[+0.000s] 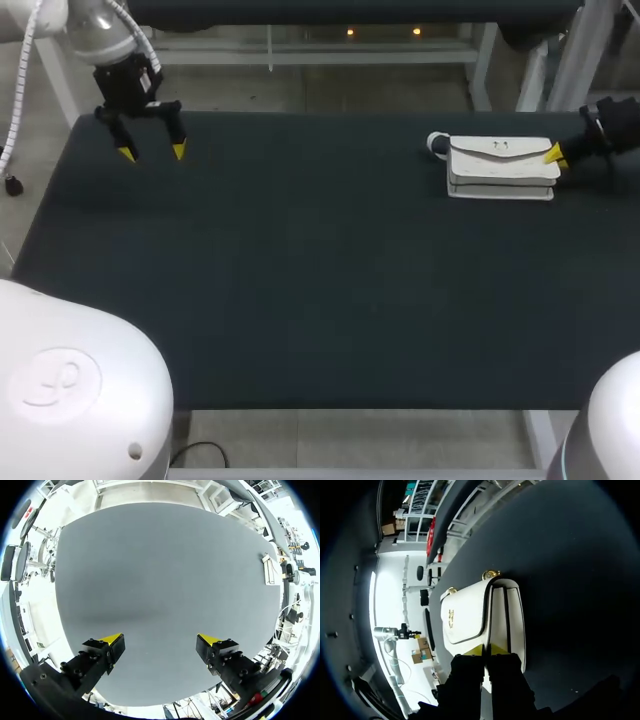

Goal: Pick up the bag, open it, inspect its contents, close it, and place it on the opposite side

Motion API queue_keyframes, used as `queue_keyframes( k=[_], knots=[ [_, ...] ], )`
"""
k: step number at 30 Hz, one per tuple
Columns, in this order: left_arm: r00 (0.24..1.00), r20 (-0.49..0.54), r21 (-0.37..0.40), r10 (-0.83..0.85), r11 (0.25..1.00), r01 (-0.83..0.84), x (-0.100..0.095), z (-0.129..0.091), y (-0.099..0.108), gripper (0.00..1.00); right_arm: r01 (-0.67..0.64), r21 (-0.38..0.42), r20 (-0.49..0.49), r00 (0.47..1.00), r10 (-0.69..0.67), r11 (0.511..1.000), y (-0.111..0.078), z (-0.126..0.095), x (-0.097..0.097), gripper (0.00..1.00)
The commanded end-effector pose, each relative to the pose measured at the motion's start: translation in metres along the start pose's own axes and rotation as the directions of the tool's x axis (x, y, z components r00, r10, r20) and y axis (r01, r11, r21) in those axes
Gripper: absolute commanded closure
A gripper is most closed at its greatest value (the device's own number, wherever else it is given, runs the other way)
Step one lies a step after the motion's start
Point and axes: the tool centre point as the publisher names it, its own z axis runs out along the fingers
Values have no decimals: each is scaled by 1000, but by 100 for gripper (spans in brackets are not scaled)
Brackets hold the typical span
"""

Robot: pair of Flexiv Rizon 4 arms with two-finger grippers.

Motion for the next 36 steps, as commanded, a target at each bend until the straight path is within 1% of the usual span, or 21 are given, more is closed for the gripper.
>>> queue_keyframes(
  k=[1,4,6,11,13,15,18,27,32,36],
  knots=[
    [1000,14,13,1,1000,-2,2,-1,6,0,2,76,-53,999,3,997,25,-23,-16,100],
    [1000,28,17,1,1000,-2,1,-2,7,0,9,77,-59,998,-5,997,33,-33,-20,100],
    [1000,27,18,0,1000,0,1,-3,8,0,11,64,-44,999,-8,998,41,-37,-23,100],
    [999,39,25,-1,1000,0,1,-4,9,0,16,59,-46,999,-13,998,56,-48,-32,100],
    [999,42,25,1,1000,-2,0,-4,9,0,11,58,-61,998,-8,998,64,-55,-38,100],
    [999,46,25,2,1000,-3,0,-4,9,0,5,48,-46,999,-3,999,73,-59,-42,100],
    [999,53,22,3,1000,-4,-2,-4,9,0,10,50,-35,999,-8,999,81,-63,-46,100],
    [998,69,28,5,1000,-7,-5,-8,9,0,34,60,-28,999,-32,998,97,-78,-53,100],
    [998,69,28,5,1000,-7,-5,-8,9,0,36,61,-54,998,-32,997,107,-91,-57,100],
    [998,69,28,5,1000,-7,-5,-8,9,0,41,71,-50,998,-38,997,113,-98,-60,100]
  ],
)
